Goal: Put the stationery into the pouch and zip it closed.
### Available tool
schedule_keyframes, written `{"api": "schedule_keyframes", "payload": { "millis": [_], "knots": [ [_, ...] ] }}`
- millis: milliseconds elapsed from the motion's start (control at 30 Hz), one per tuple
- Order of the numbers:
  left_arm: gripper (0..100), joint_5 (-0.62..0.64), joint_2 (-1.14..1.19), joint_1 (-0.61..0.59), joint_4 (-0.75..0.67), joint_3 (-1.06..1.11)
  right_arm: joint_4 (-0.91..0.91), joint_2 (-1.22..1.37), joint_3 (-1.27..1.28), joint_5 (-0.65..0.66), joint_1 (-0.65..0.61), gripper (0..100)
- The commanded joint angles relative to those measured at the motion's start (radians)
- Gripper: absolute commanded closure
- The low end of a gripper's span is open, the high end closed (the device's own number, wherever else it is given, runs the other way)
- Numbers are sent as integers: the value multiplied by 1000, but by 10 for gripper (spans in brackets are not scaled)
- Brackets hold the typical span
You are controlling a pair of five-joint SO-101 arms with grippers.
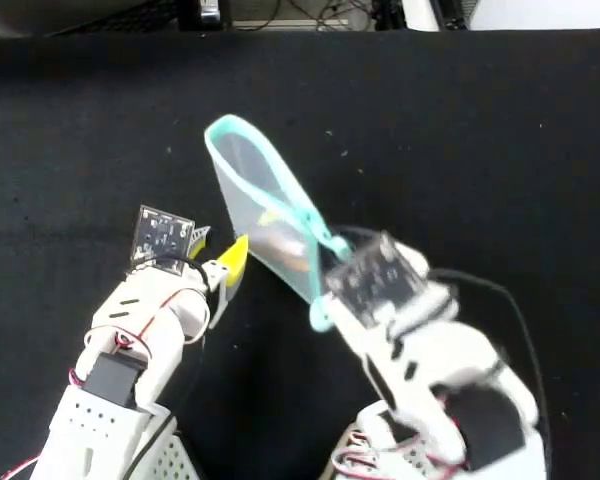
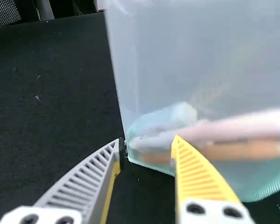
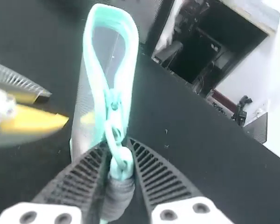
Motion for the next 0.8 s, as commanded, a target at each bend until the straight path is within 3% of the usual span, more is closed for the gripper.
{"api": "schedule_keyframes", "payload": {
  "millis": [0, 133, 367, 767],
  "knots": [
    [807, -2, -8, 12, 92, -105, -133, 139, -13, -18, 11, 987],
    [807, -2, -8, 12, 261, -242, -181, 257, -90, -8, -54, 986],
    [807, -2, -8, 12, 285, -262, -186, 326, -214, 11, -273, 986],
    [807, -2, -9, 2, 313, -308, -164, 475, -418, 101, -293, 986]
  ]
}}
